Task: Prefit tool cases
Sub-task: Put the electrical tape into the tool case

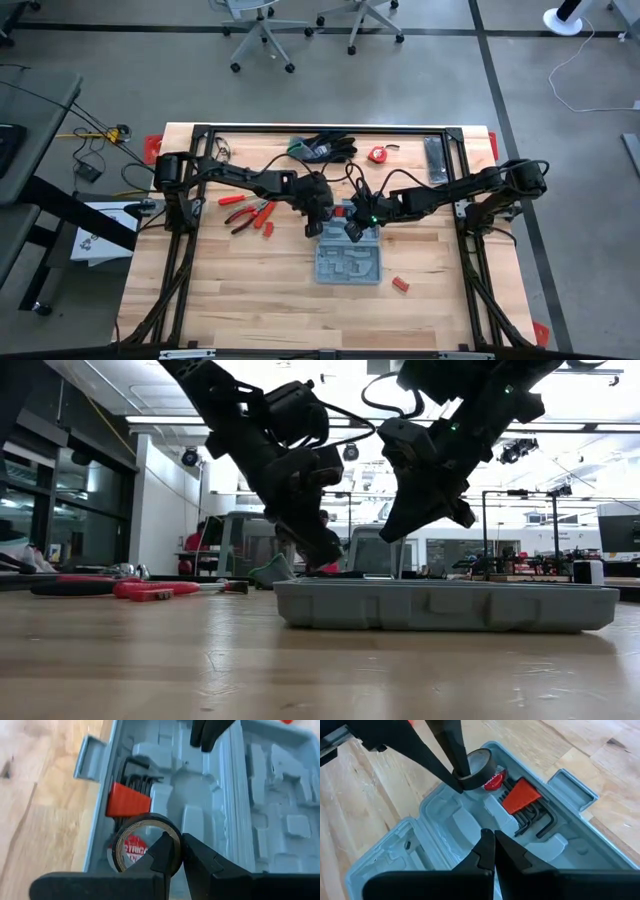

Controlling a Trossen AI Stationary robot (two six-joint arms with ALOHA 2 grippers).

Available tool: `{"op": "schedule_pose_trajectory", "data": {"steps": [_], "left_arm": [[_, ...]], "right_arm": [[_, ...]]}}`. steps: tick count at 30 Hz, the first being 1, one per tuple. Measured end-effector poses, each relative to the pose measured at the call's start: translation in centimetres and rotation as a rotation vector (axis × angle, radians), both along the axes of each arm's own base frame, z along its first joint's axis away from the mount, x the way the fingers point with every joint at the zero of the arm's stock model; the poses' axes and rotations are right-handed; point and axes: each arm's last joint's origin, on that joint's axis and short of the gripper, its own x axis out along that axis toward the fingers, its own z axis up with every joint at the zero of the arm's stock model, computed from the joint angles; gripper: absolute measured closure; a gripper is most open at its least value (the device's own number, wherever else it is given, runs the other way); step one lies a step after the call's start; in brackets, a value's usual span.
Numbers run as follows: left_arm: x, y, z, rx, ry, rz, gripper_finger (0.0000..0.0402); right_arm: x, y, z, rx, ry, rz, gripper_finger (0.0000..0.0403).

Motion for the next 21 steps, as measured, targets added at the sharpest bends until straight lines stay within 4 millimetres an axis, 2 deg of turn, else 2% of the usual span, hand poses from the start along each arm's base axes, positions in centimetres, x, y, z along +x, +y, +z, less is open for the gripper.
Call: {"op": "schedule_pose_trajectory", "data": {"steps": [3,11,16,21], "left_arm": [[0.1,0.1,-0.2,0.003,-0.003,0.002,0.0367],[0.0,0.5,-2.3,-0.017,0.086,0.016,0.0366],[0.1,0.5,-2.3,-0.017,0.08,0.015,0.0359],[-0.2,0.7,-2.1,-0.042,0.099,0.044,0.033]], "right_arm": [[0.0,0.0,0.0,0.0,0.0,0.0,0.0403],[0.0,0.0,0.0,-0.004,0.007,-0.003,0.0403],[-0.1,0.0,-0.1,-0.005,0.009,-0.003,0.0403],[-0.1,0.0,-0.1,-0.008,0.009,-0.006,0.0403]]}}
